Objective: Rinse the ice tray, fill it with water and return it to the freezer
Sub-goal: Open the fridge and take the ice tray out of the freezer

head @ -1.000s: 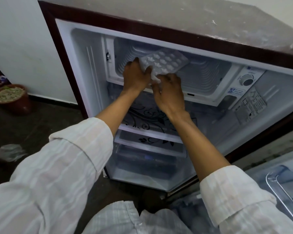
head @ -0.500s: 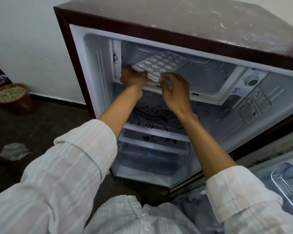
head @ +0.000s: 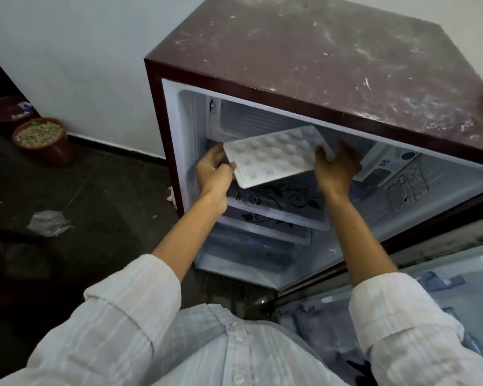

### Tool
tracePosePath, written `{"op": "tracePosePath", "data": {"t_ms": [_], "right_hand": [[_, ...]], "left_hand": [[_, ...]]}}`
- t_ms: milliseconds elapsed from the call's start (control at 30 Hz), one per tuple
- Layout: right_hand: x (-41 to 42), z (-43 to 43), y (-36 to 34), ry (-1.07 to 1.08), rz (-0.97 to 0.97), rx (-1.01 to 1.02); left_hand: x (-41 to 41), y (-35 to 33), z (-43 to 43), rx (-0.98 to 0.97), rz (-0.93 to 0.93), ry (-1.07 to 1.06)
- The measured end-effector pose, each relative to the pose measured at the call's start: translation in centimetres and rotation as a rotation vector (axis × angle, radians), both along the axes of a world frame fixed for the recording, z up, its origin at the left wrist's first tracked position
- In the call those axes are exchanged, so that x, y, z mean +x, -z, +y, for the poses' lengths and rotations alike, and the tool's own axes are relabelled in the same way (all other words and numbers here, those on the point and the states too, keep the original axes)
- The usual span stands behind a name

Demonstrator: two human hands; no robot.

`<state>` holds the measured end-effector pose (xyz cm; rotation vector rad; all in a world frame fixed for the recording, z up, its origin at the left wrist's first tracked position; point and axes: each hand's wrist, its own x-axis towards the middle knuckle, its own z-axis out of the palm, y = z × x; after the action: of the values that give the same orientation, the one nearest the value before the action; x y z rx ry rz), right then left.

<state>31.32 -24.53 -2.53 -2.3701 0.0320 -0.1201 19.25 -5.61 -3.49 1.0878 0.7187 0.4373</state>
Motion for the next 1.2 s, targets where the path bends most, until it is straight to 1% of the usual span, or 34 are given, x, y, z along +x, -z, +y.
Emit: {"op": "tracePosePath", "data": {"t_ms": [167, 233, 300, 400, 500, 833, 1000, 1200], "right_hand": [[-4.0, -1.3, 0.6, -0.112, 0.070, 0.200], [-5.8, -1.5, 0.7, -0.104, 0.061, 0.266], [-7.3, -1.5, 1.1, -0.052, 0.082, 0.334], [-9.0, -1.2, 1.9, -0.013, 0.142, 0.422], [-10.3, -0.8, 3.0, -0.077, 0.215, 0.392], [-12.8, 4.1, 5.0, -0.328, 0.411, 0.444], [-14.1, 7.5, 5.9, -0.516, 0.501, 0.421], [-17.3, 11.3, 7.0, -0.769, 0.582, 0.333]], "left_hand": [[-4.2, 0.9, 1.1, 0.050, 0.013, 0.096], [-5.7, 1.4, 1.4, 0.059, 0.026, 0.100], [-7.3, 1.8, 1.7, 0.088, 0.048, 0.093], [-10.1, 2.5, 2.1, 0.119, 0.117, 0.013], [-13.1, 3.1, 2.4, 0.132, 0.189, -0.105], [-22.0, 4.1, 2.6, 0.121, 0.310, -0.305], [-26.2, 4.0, 1.3, 0.119, 0.358, -0.509], [-31.8, 4.8, -1.7, 0.156, 0.492, -0.780]]}}
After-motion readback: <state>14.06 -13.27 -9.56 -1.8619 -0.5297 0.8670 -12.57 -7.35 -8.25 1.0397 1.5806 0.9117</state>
